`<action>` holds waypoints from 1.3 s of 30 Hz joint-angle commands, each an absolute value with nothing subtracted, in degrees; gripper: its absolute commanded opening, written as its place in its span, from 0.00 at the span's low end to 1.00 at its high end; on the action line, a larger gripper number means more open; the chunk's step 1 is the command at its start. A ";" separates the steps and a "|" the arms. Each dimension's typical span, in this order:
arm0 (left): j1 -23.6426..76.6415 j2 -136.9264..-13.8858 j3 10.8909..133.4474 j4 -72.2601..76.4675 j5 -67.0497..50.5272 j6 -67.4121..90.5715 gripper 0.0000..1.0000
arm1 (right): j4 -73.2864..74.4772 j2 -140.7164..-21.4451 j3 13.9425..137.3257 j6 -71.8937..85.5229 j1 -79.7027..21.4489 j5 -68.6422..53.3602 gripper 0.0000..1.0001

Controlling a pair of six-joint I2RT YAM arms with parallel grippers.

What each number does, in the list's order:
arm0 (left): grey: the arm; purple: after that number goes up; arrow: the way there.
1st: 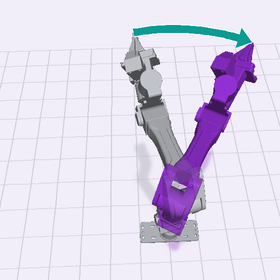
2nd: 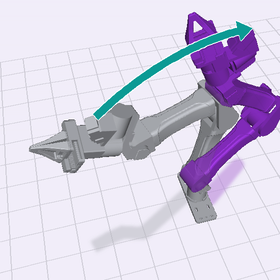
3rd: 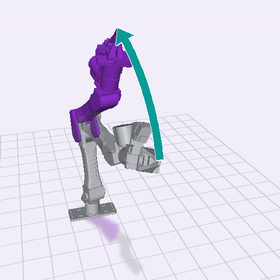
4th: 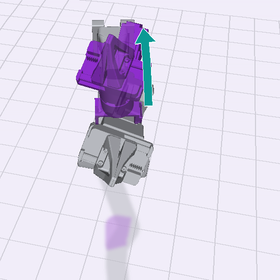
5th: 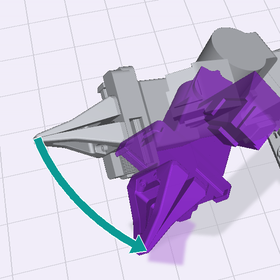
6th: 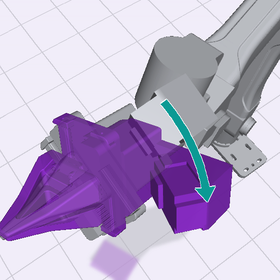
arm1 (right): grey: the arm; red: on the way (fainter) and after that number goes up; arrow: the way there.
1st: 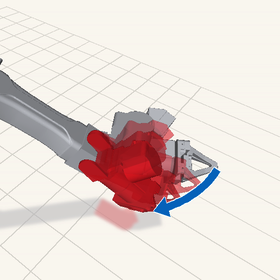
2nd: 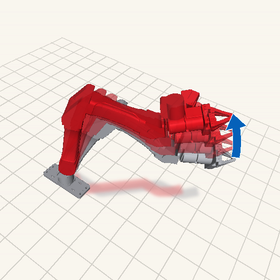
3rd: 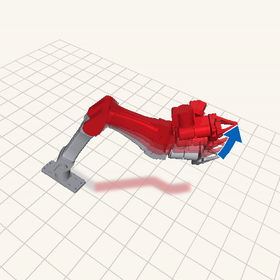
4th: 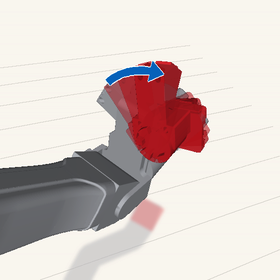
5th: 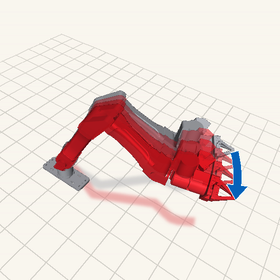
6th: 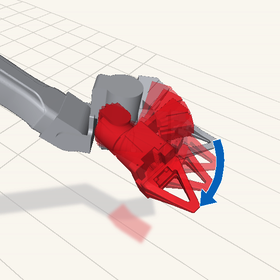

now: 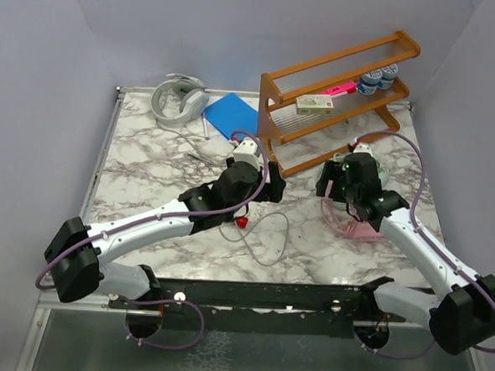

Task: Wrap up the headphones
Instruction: Place the headphones at the center of the board.

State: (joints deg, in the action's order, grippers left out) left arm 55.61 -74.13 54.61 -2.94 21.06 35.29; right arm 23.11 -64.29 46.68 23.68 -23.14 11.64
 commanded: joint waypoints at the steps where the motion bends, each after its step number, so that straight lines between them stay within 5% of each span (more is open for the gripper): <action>1: 54.98 -71.75 54.93 -4.78 22.92 33.95 0.89 | 23.52 -64.51 49.04 20.76 -22.86 8.30 0.79; 12: 51.76 -68.25 54.14 -10.05 24.53 33.23 0.92 | 24.63 -58.42 50.01 18.46 -22.90 -6.96 0.74; 30: 26.74 -66.85 55.82 -14.25 20.70 26.31 0.95 | 15.19 -54.30 44.15 16.03 -22.90 -20.62 0.74; 39: 25.66 -64.76 52.96 -10.84 15.82 24.80 0.99 | 11.98 -50.44 41.64 16.22 -22.85 -13.75 0.90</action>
